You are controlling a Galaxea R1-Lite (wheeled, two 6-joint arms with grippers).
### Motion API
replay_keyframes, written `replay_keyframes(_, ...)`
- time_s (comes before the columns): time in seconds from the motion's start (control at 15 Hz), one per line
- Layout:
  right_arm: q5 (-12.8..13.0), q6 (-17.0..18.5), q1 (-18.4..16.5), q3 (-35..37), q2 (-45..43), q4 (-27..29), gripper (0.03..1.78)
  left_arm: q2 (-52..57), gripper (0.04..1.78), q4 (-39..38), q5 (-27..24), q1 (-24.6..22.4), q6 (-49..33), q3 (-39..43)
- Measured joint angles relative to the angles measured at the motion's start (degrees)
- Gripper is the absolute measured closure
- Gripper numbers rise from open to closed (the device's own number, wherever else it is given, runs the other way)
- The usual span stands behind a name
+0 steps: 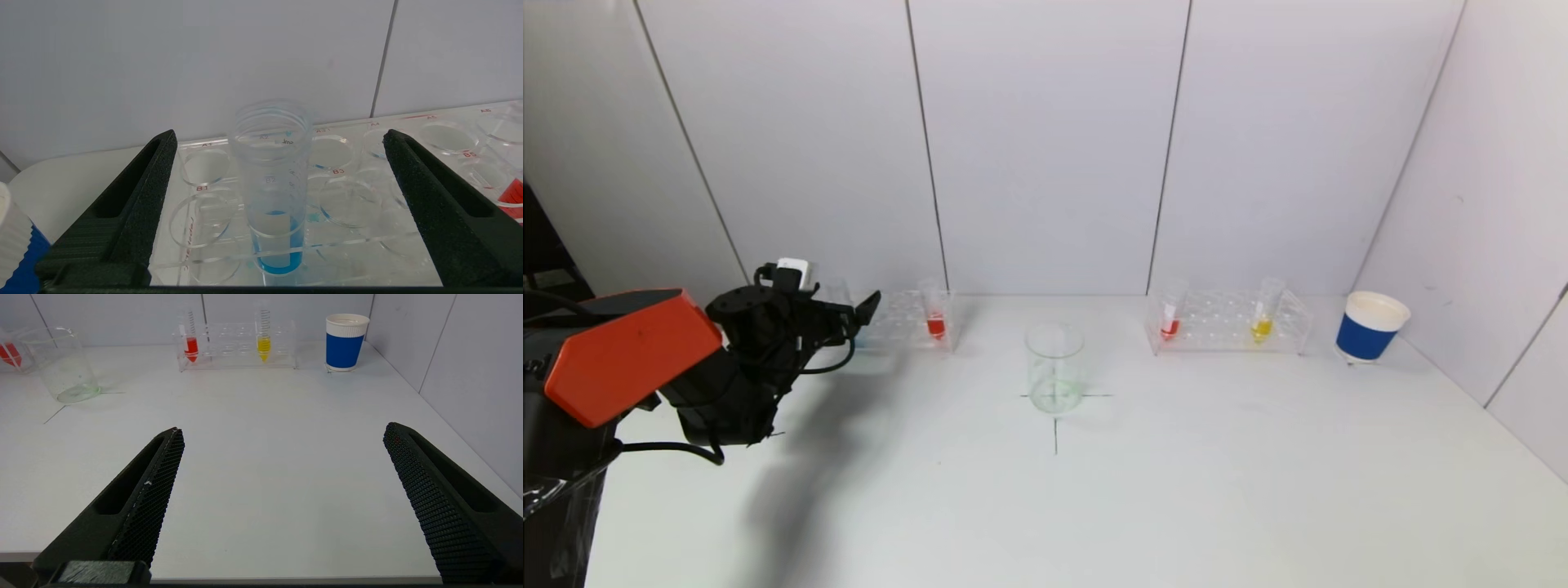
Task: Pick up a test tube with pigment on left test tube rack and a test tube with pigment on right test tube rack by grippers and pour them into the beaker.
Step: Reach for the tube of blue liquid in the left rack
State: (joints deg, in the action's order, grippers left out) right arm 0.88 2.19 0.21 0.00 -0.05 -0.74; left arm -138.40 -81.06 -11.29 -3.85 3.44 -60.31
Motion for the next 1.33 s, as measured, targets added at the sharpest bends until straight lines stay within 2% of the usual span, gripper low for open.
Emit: replay_keyframes(1.33, 0.0, 0.0, 0.0, 0.0, 0.0, 0.0, 0.04, -0.2, 0.06, 0.1, 0.6, -0.1, 0.2, -0.1)
